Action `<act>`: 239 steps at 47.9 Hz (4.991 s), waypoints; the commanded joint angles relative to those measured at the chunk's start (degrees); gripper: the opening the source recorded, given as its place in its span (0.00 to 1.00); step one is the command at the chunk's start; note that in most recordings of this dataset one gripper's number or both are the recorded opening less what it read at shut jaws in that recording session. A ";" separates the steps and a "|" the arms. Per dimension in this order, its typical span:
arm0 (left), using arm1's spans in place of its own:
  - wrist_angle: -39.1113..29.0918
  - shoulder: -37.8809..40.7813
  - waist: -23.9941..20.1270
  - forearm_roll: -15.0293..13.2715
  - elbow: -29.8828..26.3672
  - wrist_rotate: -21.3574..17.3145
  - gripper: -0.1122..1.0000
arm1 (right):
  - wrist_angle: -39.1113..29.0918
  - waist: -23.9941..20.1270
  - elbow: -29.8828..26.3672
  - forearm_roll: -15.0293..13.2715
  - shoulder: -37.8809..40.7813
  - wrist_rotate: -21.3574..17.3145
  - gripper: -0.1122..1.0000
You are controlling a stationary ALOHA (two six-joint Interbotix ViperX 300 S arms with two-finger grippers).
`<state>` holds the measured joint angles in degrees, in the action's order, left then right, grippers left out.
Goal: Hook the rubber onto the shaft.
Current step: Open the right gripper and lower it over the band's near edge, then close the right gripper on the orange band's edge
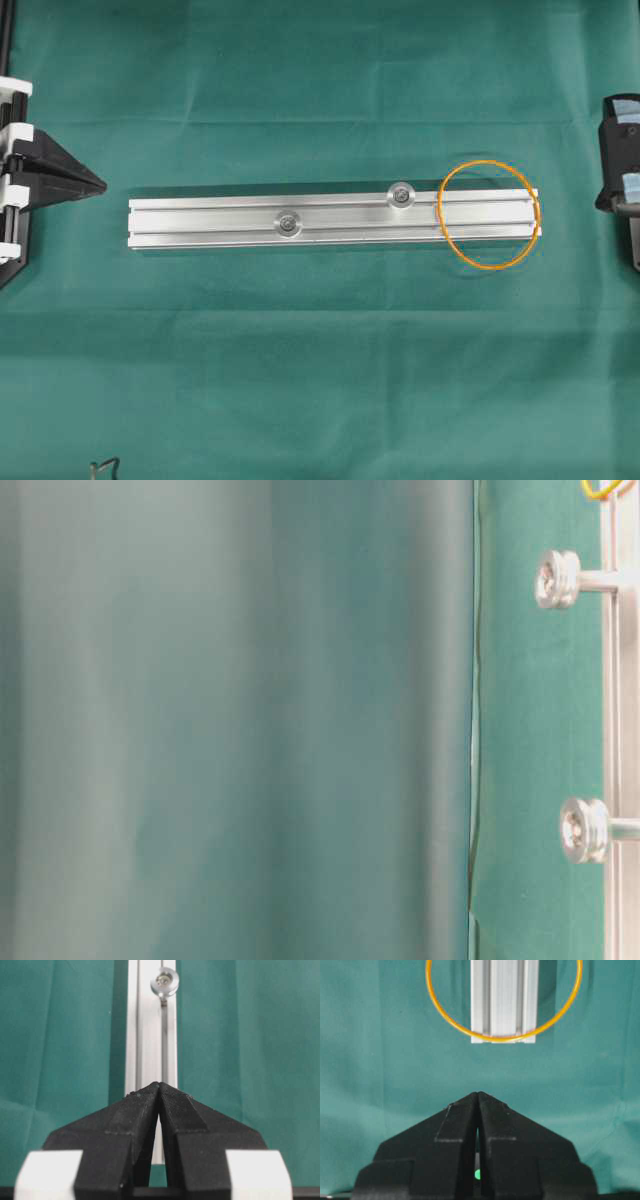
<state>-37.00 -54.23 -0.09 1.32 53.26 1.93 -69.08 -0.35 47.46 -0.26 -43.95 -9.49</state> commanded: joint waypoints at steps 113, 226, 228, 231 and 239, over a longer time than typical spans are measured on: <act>0.62 0.44 0.09 0.09 -1.85 -0.09 0.12 | 7.21 -0.09 -12.22 -1.23 17.40 -0.18 1.00; 0.62 0.53 0.09 0.09 -1.85 0.00 0.12 | 32.17 -6.94 0.88 4.22 27.33 -0.88 1.00; 0.62 0.53 0.09 0.09 -1.85 0.00 0.12 | 32.78 -7.03 1.14 4.31 27.77 -0.88 1.00; 0.62 0.44 0.09 0.09 -1.85 0.00 0.12 | 33.57 -7.21 1.49 4.39 28.21 -0.88 1.00; 0.62 0.53 0.09 0.09 -1.85 0.00 0.12 | 35.86 -7.38 2.90 4.48 29.36 -0.88 1.00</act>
<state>-36.91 -54.14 -0.09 1.23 53.17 1.93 -34.37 -7.47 50.54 4.04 -14.41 -10.46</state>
